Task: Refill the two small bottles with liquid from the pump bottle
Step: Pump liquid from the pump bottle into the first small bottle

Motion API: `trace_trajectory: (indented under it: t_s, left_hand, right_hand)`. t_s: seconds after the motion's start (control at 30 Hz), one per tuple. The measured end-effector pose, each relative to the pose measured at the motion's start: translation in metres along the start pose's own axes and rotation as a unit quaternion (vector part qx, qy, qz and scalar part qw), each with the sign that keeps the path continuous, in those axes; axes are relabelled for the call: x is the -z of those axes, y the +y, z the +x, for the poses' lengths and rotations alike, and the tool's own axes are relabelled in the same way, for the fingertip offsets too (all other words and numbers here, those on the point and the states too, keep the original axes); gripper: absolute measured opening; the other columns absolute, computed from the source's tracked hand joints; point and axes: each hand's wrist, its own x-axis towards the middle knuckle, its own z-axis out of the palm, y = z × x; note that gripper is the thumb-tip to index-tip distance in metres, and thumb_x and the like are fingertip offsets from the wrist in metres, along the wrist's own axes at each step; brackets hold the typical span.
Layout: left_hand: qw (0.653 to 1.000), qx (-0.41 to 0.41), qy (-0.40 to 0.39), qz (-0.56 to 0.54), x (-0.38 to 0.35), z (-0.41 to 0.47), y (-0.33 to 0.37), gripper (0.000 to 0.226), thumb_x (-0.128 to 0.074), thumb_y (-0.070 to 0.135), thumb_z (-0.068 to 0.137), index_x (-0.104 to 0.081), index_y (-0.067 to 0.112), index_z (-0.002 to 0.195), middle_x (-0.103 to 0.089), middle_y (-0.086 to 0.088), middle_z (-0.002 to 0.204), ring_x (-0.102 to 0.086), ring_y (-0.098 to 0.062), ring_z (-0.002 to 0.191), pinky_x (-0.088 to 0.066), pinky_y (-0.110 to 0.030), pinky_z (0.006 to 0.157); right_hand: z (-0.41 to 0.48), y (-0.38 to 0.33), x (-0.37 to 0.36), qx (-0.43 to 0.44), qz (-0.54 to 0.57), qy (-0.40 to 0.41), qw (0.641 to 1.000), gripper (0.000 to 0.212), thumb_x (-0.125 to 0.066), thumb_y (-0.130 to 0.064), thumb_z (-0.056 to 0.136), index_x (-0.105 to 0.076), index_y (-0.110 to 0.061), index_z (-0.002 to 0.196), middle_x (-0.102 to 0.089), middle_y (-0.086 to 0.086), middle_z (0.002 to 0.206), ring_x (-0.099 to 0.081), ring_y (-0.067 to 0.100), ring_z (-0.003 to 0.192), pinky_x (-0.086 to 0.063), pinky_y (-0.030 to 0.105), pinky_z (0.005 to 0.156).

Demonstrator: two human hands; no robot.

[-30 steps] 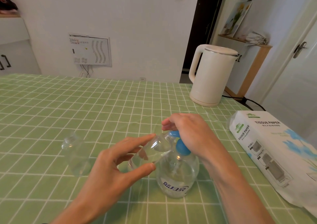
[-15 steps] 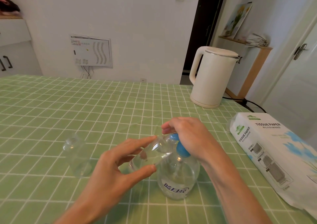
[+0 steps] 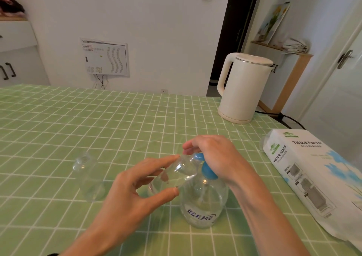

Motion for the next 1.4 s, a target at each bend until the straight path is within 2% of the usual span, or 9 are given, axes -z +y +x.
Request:
trace_trajectory:
  t_s: [0.1, 0.23, 0.37, 0.5, 0.7, 0.87, 1.0, 1.27, 1.4]
  left_hand:
    - [1.000, -0.004, 0.002, -0.001, -0.0009, -0.0010, 0.0009, 0.057, -0.083, 0.046, 0.075, -0.068, 0.050, 0.130, -0.076, 0.012, 0.125, -0.074, -0.019, 0.112, -0.057, -0.041, 0.102]
    - [1.000, -0.006, 0.009, 0.000, -0.0006, -0.0004, 0.0007, 0.057, -0.083, 0.045, 0.074, -0.068, 0.053, 0.129, -0.076, 0.014, 0.123, -0.075, -0.016, 0.111, -0.058, -0.038, 0.100]
    - [1.000, -0.005, 0.009, -0.002, -0.0008, 0.0013, 0.0037, 0.056, -0.082, 0.045, 0.074, -0.068, 0.053, 0.128, -0.076, 0.013, 0.122, -0.075, -0.018, 0.109, -0.056, -0.046, 0.101]
    - [1.000, 0.001, 0.006, 0.005, 0.0003, 0.0020, 0.0020, 0.055, -0.082, 0.045, 0.074, -0.069, 0.052, 0.127, -0.077, 0.008, 0.121, -0.074, -0.019, 0.110, -0.056, -0.047, 0.102]
    - [1.000, -0.002, 0.007, 0.001, -0.0005, 0.0002, 0.0045, 0.056, -0.083, 0.046, 0.074, -0.069, 0.052, 0.127, -0.077, 0.012, 0.122, -0.074, -0.022, 0.110, -0.057, -0.047, 0.100]
    - [1.000, -0.002, 0.008, 0.002, 0.0005, 0.0001, 0.0052, 0.056, -0.083, 0.046, 0.074, -0.068, 0.053, 0.128, -0.076, 0.015, 0.122, -0.074, -0.018, 0.112, -0.057, -0.046, 0.101]
    - [1.000, -0.002, 0.004, 0.006, 0.0009, 0.0030, 0.0053, 0.056, -0.082, 0.046, 0.075, -0.069, 0.051, 0.129, -0.076, 0.013, 0.122, -0.074, -0.020, 0.111, -0.057, -0.046, 0.101]
    - [1.000, -0.002, 0.002, 0.010, 0.0007, 0.0007, 0.0075, 0.055, -0.081, 0.047, 0.074, -0.069, 0.053, 0.127, -0.077, 0.013, 0.121, -0.074, -0.020, 0.110, -0.057, -0.045, 0.101]
    - [1.000, 0.000, 0.005, -0.002, 0.0005, 0.0002, 0.0078, 0.055, -0.082, 0.045, 0.074, -0.069, 0.052, 0.127, -0.077, 0.013, 0.121, -0.075, -0.018, 0.110, -0.057, -0.046, 0.101]
  right_hand:
    - [-0.0030, -0.0015, 0.0010, 0.012, -0.007, 0.015, 1.000, 0.030, -0.053, -0.029, 0.100, -0.081, -0.022, 0.092, -0.079, -0.009, 0.099, -0.069, 0.007, 0.098, -0.045, 0.024, 0.077]
    - [-0.0033, -0.0022, 0.0002, 0.037, -0.004, 0.039, 0.999, 0.051, -0.051, -0.040, 0.089, -0.072, 0.004, 0.103, -0.076, 0.018, 0.107, -0.069, 0.036, 0.104, -0.053, 0.041, 0.098]
    - [0.0011, 0.0009, 0.0016, 0.029, 0.002, 0.039, 0.999, 0.032, -0.053, -0.031, 0.099, -0.082, -0.019, 0.090, -0.081, -0.006, 0.096, -0.073, 0.011, 0.099, -0.053, 0.031, 0.090]
    - [0.0012, 0.0009, 0.0005, 0.004, 0.024, 0.010, 1.000, 0.026, -0.057, -0.024, 0.099, -0.082, -0.022, 0.092, -0.081, -0.010, 0.098, -0.071, 0.002, 0.099, -0.044, 0.020, 0.077]
    - [-0.0026, -0.0007, 0.0016, 0.023, 0.013, 0.025, 0.999, 0.029, -0.055, -0.027, 0.100, -0.082, -0.020, 0.091, -0.081, -0.007, 0.098, -0.072, 0.007, 0.099, -0.049, 0.025, 0.084]
    - [-0.0007, 0.0023, 0.0032, 0.056, -0.012, 0.049, 0.997, 0.042, -0.051, -0.028, 0.100, -0.071, 0.009, 0.105, -0.075, 0.022, 0.108, -0.070, 0.036, 0.103, -0.054, 0.027, 0.082]
    - [0.0007, -0.0006, 0.0015, 0.034, 0.018, 0.039, 0.999, 0.029, -0.056, -0.025, 0.099, -0.083, -0.020, 0.089, -0.081, -0.007, 0.097, -0.073, 0.010, 0.101, -0.053, 0.032, 0.095]
    - [-0.0032, -0.0009, -0.0017, 0.036, 0.033, 0.033, 0.998, 0.028, -0.056, -0.022, 0.099, -0.082, -0.022, 0.091, -0.081, -0.010, 0.099, -0.072, 0.007, 0.104, -0.052, 0.034, 0.101]
    - [-0.0026, -0.0009, 0.0003, 0.050, 0.034, 0.047, 0.997, 0.030, -0.056, -0.026, 0.100, -0.083, -0.021, 0.087, -0.081, -0.013, 0.096, -0.071, 0.004, 0.101, -0.051, 0.030, 0.094]
